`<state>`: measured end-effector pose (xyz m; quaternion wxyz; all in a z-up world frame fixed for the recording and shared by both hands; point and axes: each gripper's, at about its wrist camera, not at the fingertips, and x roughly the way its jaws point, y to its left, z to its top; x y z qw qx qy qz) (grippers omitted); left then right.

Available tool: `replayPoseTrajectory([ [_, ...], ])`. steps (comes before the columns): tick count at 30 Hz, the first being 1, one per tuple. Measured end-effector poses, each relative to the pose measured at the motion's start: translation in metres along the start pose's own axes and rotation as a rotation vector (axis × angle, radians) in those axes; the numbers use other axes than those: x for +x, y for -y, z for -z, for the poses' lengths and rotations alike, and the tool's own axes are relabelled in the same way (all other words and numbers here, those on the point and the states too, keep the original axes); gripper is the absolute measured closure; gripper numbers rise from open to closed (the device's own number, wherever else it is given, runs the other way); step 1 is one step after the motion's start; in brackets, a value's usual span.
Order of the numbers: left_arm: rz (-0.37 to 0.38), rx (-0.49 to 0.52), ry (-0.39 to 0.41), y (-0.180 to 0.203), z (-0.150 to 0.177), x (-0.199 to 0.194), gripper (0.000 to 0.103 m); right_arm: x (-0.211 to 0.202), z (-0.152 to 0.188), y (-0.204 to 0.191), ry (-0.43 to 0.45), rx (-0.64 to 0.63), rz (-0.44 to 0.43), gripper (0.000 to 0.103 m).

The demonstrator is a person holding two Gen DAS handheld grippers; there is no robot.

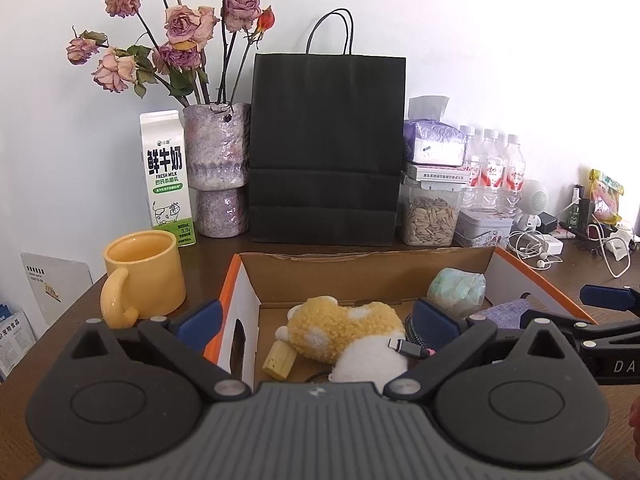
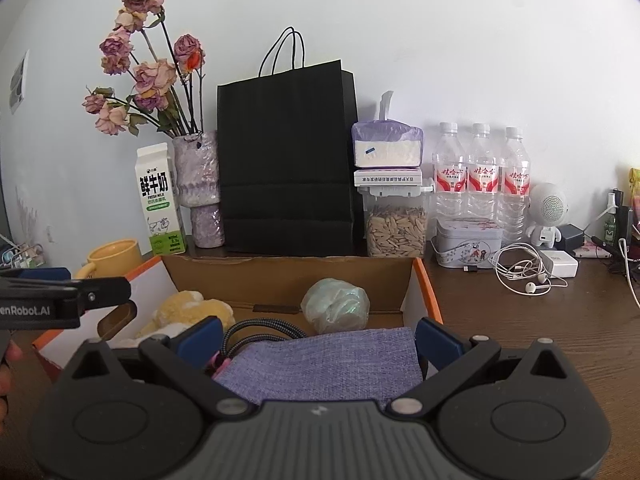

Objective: Organize objects
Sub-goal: 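Move the right tool to the white bottle cap on the tissue and grasp it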

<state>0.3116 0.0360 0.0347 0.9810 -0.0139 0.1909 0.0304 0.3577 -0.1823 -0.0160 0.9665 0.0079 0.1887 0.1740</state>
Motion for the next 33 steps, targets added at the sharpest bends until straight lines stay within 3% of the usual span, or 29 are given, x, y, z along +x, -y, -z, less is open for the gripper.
replayPoseTrajectory([
  [13,0.012,0.014,-0.008,0.002,0.009,-0.045,0.000,-0.049,0.009,-0.008,-0.019,-0.011,-0.036,0.000],
  [29,0.019,0.011,-0.072,-0.006,0.039,-0.105,0.000,-0.120,0.050,-0.030,-0.113,-0.002,-0.091,0.000],
  [33,0.024,0.007,-0.097,-0.009,0.051,-0.120,0.000,-0.139,0.061,-0.041,-0.132,-0.021,-0.068,0.000],
])
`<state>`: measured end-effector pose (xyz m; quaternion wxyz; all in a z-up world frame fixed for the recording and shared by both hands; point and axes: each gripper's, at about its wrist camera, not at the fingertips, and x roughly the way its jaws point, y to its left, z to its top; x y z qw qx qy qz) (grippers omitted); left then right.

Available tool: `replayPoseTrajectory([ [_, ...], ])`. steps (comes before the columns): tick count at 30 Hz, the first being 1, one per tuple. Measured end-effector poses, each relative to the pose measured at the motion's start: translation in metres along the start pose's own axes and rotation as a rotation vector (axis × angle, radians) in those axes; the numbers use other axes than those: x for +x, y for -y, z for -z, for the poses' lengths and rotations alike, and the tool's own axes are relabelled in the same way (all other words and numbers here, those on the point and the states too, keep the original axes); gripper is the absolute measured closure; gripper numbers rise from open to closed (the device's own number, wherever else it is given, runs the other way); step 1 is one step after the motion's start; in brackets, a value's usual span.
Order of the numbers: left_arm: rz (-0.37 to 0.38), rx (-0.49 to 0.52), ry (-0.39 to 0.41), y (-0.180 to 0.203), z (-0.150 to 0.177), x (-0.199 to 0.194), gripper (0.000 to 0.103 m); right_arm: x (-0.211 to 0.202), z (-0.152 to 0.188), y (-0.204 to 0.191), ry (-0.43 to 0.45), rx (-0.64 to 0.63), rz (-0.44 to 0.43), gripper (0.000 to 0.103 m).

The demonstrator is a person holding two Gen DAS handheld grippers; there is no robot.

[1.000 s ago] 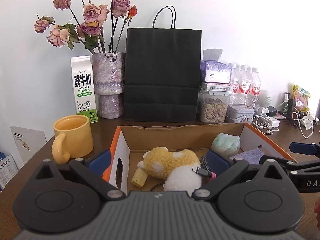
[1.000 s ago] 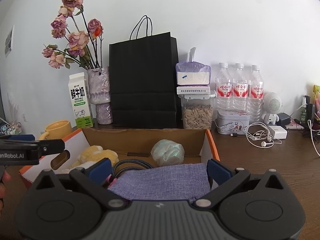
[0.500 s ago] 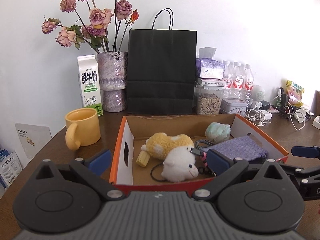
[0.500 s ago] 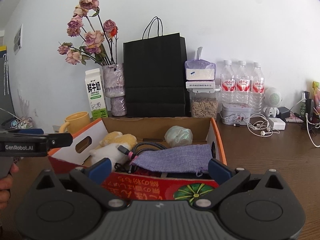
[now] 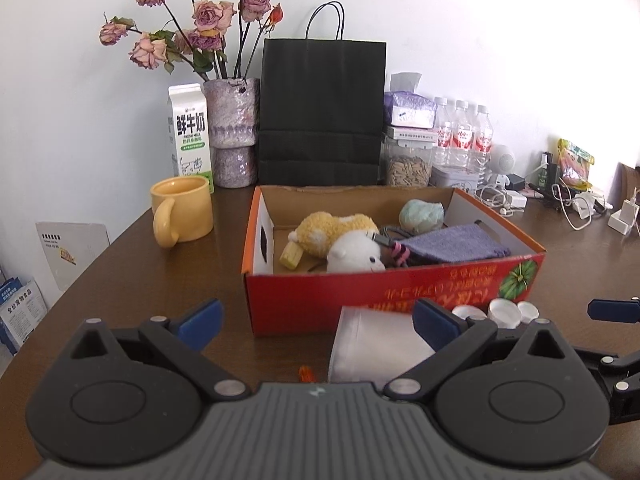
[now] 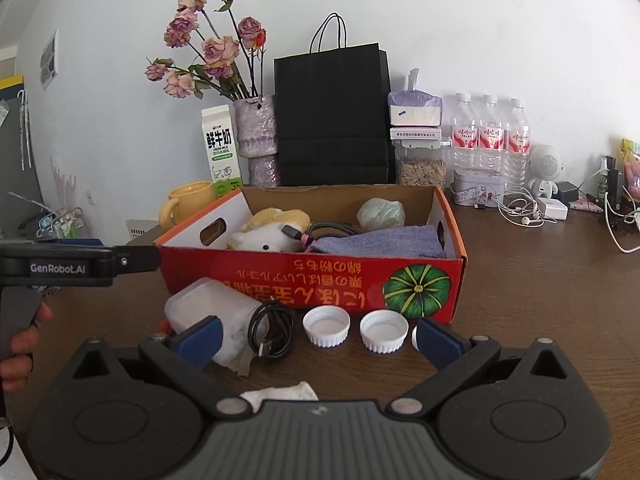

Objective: Organize objects
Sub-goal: 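Move the right tool to the white bottle cap on the tissue and grasp it, then grasp the small orange object with the left tool while the right tool holds the cap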

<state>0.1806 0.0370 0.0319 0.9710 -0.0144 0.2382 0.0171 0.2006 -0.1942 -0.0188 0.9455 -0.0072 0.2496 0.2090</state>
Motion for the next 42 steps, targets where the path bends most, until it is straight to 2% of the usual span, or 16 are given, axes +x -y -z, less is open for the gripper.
replayPoseTrajectory([
  [9,0.007,0.010,-0.064,-0.004,0.031,-0.023,0.000,-0.020,0.025,-0.019,-0.067,-0.035,0.013,0.003],
  [15,0.007,0.004,-0.098,-0.008,0.044,-0.028,0.000,-0.016,0.038,-0.023,-0.110,-0.041,0.007,0.024],
  [20,0.004,-0.007,-0.100,-0.009,0.045,-0.030,0.000,-0.011,0.042,-0.026,-0.130,-0.054,-0.021,0.056],
  [23,0.012,-0.010,-0.108,-0.008,0.046,-0.028,0.000,-0.007,0.044,-0.027,-0.138,-0.063,-0.029,0.063],
  [25,0.015,-0.009,-0.112,-0.007,0.047,-0.027,0.000,-0.005,0.045,-0.026,-0.143,-0.056,-0.029,0.064],
  [27,0.018,-0.008,-0.115,-0.006,0.047,-0.026,0.000,-0.004,0.046,-0.024,-0.147,-0.050,-0.030,0.069],
  [28,0.021,-0.008,-0.117,-0.005,0.047,-0.026,0.000,-0.003,0.047,-0.023,-0.152,-0.046,-0.033,0.075],
  [37,0.024,-0.011,-0.140,-0.003,0.049,-0.019,0.000,-0.012,0.041,-0.015,-0.089,-0.004,-0.042,0.075],
  [42,-0.021,-0.010,-0.153,-0.003,0.045,-0.007,0.000,-0.014,0.037,-0.008,-0.064,0.015,-0.023,0.075],
])
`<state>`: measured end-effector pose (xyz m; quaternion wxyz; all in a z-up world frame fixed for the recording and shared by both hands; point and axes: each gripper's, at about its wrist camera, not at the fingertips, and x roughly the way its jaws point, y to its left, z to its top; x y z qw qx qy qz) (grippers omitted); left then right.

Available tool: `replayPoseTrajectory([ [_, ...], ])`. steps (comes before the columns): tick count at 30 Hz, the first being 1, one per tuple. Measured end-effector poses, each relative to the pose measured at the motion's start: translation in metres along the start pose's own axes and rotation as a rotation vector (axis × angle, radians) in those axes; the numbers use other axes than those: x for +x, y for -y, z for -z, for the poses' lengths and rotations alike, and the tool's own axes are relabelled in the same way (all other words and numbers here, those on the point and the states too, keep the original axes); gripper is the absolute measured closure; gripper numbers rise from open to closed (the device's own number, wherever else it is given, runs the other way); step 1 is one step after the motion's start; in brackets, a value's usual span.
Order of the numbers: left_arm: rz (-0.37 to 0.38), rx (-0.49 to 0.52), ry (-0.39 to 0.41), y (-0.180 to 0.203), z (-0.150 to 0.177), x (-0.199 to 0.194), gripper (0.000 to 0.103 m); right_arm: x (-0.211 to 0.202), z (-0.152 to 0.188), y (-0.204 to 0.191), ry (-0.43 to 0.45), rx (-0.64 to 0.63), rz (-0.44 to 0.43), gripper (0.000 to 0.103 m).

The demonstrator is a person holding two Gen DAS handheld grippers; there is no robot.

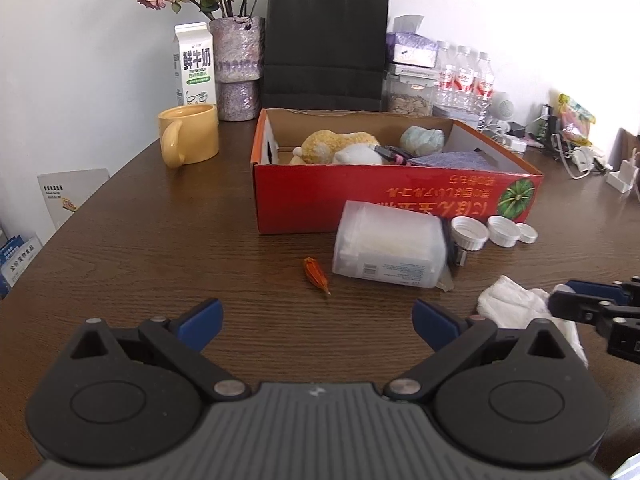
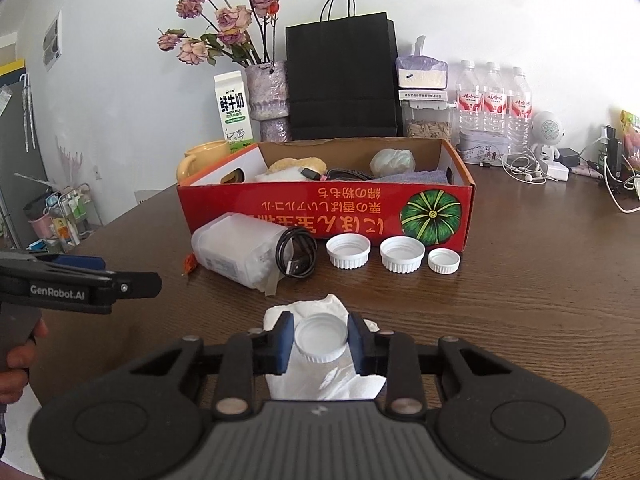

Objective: Organize objects
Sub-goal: 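Grasp the small orange object with the left tool while the right tool holds the cap, then carry the orange object with the left tool while the right tool carries the cap over the box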

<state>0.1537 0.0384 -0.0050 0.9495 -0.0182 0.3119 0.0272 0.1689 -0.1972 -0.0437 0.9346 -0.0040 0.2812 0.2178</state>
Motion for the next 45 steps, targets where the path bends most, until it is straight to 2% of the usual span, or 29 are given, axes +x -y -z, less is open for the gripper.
replayPoseTrajectory([
  [2,-0.034,0.001,-0.004,0.000,-0.003,0.007,0.004,0.000,-0.001,0.003,0.007,0.008,0.011,0.075],
  [6,-0.066,-0.006,-0.026,0.000,-0.010,0.023,0.025,0.002,-0.003,0.009,0.017,0.021,0.027,0.075],
  [11,-0.078,-0.003,-0.035,0.001,-0.015,0.040,0.030,0.005,-0.005,0.016,0.020,0.032,0.043,0.075],
  [15,-0.071,-0.011,-0.053,0.000,-0.018,0.051,0.046,0.008,-0.005,0.020,0.014,0.038,0.054,0.075],
  [22,-0.088,-0.002,-0.064,0.000,-0.019,0.060,0.056,0.013,-0.005,0.026,0.006,0.046,0.065,0.075],
  [24,-0.103,-0.009,-0.064,-0.002,-0.019,0.063,0.062,0.014,-0.005,0.027,0.004,0.046,0.066,0.075],
  [29,-0.082,-0.005,-0.053,-0.004,-0.022,0.067,0.071,0.017,-0.005,0.028,0.000,0.047,0.066,0.075],
  [33,-0.054,0.002,-0.044,-0.005,-0.023,0.070,0.089,0.019,-0.007,0.030,-0.001,0.048,0.069,0.075],
  [38,-0.056,-0.019,-0.017,-0.009,-0.025,0.065,0.089,0.022,-0.007,0.032,-0.002,0.048,0.076,0.076],
  [40,-0.076,-0.036,0.009,-0.012,-0.026,0.059,0.089,0.023,-0.008,0.033,-0.002,0.047,0.078,0.075],
  [45,-0.074,-0.055,0.083,-0.017,-0.039,0.040,0.089,0.024,-0.014,0.032,0.013,0.031,0.080,0.075],
])
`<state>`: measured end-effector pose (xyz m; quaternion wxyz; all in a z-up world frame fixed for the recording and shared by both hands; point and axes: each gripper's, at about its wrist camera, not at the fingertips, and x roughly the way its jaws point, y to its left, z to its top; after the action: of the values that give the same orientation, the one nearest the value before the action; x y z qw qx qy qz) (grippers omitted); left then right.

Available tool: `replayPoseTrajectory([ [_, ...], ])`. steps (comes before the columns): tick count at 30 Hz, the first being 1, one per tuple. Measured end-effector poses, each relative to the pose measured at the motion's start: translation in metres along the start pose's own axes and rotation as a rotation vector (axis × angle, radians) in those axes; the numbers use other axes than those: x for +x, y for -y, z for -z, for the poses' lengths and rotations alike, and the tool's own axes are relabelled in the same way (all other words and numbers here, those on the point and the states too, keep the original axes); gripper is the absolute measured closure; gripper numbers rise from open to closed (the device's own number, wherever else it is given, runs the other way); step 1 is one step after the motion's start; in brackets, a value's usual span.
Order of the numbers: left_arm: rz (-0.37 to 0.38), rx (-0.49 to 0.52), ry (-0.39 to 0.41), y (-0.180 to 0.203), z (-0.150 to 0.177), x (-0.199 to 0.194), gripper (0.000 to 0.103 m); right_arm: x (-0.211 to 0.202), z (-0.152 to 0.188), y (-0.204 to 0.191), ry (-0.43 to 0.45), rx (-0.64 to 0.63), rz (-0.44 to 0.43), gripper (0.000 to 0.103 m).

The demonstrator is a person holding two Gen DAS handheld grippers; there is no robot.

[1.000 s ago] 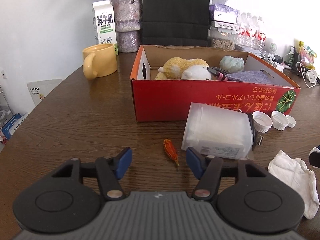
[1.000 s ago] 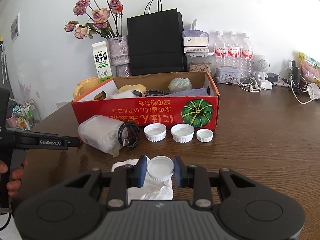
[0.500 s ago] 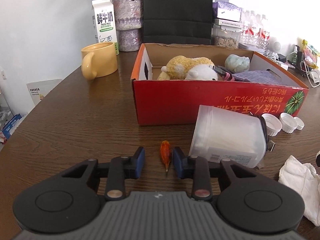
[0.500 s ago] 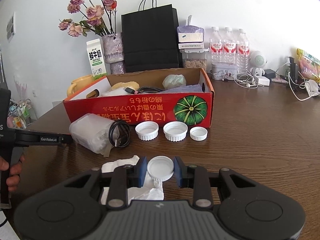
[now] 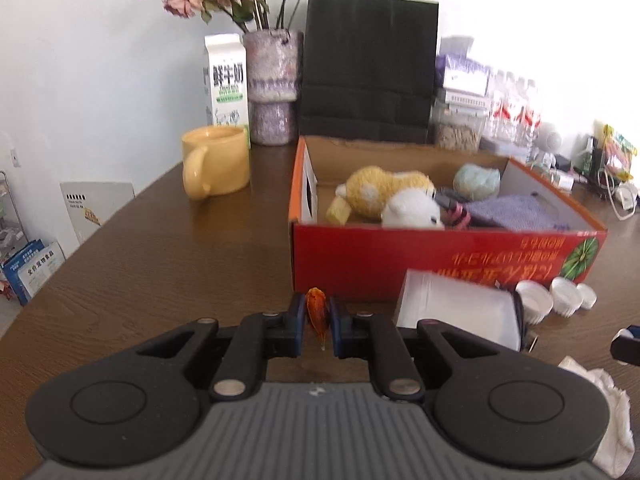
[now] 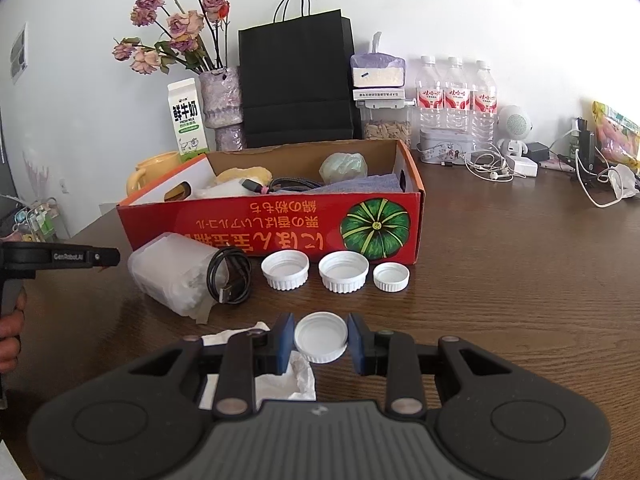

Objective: Organize objects
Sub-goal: 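Carry the orange object with the left tool while the right tool carries the cap over the box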

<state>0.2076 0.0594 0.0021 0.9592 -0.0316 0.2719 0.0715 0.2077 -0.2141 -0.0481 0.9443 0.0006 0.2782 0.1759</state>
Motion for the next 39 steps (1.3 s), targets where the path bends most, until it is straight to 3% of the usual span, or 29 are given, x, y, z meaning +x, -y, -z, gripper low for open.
replayPoseTrajectory([
  [8,0.034,0.001,0.107,0.006,-0.030,-0.016,0.089,0.006,-0.027,-0.010,0.067,-0.050,-0.018,0.075],
  [19,0.101,0.020,0.165,0.033,-0.058,-0.002,0.089,0.035,-0.075,-0.024,0.144,-0.065,-0.060,0.075],
  [31,0.077,-0.012,0.150,0.046,-0.079,0.053,0.089,0.094,-0.117,-0.021,0.163,-0.073,-0.046,0.076],
  [34,0.041,-0.021,0.149,0.043,-0.080,0.066,0.089,0.114,-0.119,-0.013,0.148,-0.032,-0.035,0.075],
  [39,0.055,-0.009,0.123,0.043,-0.075,0.076,0.089,0.129,-0.114,-0.008,0.114,-0.027,-0.046,0.076],
])
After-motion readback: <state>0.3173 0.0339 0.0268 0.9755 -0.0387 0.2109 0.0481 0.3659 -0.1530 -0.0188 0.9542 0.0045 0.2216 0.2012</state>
